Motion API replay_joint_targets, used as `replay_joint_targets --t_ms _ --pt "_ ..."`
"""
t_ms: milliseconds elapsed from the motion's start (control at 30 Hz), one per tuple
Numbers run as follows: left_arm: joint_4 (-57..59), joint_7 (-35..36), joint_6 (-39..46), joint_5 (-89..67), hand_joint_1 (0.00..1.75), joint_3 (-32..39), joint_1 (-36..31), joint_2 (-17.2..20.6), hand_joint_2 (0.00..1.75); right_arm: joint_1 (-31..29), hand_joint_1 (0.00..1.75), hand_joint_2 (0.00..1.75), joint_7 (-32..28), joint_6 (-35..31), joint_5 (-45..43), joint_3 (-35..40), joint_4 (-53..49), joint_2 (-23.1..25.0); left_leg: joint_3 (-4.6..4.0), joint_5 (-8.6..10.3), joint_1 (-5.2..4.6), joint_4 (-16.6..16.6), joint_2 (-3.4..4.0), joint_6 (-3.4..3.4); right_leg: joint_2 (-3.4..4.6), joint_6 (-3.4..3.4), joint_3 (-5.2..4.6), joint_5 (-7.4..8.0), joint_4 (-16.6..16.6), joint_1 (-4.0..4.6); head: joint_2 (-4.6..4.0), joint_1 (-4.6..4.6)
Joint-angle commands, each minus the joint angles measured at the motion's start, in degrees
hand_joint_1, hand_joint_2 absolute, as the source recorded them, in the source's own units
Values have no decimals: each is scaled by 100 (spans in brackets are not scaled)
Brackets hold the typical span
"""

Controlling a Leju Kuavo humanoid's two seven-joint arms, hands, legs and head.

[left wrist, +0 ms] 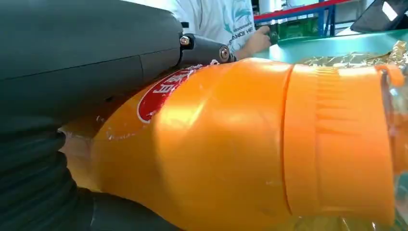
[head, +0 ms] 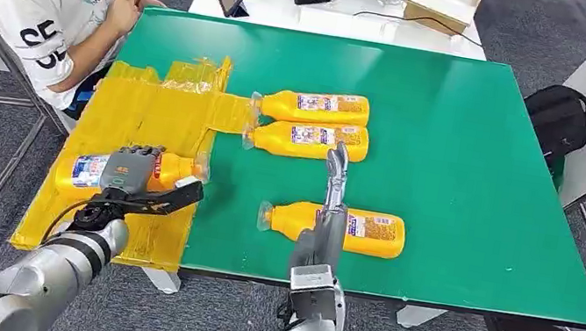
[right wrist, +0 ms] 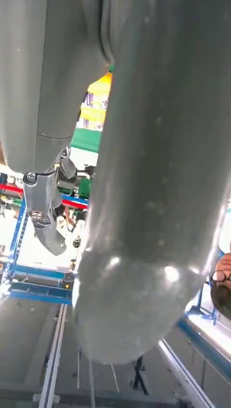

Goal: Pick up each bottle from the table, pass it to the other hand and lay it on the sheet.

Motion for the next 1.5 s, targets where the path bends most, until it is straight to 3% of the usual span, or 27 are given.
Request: replay_joint_targets --t_ms 33,267,300,333,367,700,933,1333,1400,1500 --pt "489 18 -69 0 175 -219 -160 147 175 -229 0 0 -190 -9 -35 31 435 -44 16 -5 0 -5 10 4 6 -8 14 -1 -6 2 0 0" --pt "490 -31 -286 139 175 -78 -164 145 175 -242 0 0 -190 4 -42 10 484 -37 27 -9 1 -4 13 6 9 -14 25 -4 -5 4 0 0" --pt "452 -12 -334 247 7 39 -169 141 175 -247 0 0 -190 7 -48 1 507 -35 26 -8 1 -5 14 5 9 -14 23 -3 -6 4 0 0" --pt "397 -67 -280 437 0 224 -170 109 175 -247 0 0 -190 9 -51 -17 532 -28 39 -14 1 -6 18 7 12 -19 35 -7 -7 6 0 0" --pt "383 -114 -277 548 0 336 -191 93 0 -241 0 0 -190 14 -47 -21 551 -23 29 -9 0 -5 14 6 10 -14 25 -4 -6 4 0 0" --pt "274 -1078 -880 1706 0 1401 -245 -113 0 -248 0 0 -190 96 -32 -168 728 42 30 -6 1 -4 6 5 3 -14 29 -4 -7 5 0 2" --pt "298 -778 -730 1231 0 1085 -189 -36 0 -275 0 0 -190 21 6 -311 808 100 44 -3 0 -6 7 5 4 -16 41 -2 -7 4 0 0" --pt "320 -854 -914 1360 0 1214 -119 -24 0 -310 0 0 -190 34 -89 -447 954 140 52 -4 -1 -8 11 3 9 -15 49 -3 -6 2 0 0" --pt "238 -1340 -1070 1814 0 1652 -137 -89 0 -328 0 0 -190 93 -74 -547 1056 163 58 -4 -1 -9 12 5 8 -19 54 -3 -8 4 0 2" --pt "238 -1340 -1070 1814 0 1652 -137 -89 0 -328 0 0 -190 93 -74 -547 1056 163 55 -3 0 -9 9 5 5 -19 52 -2 -8 4 0 0"
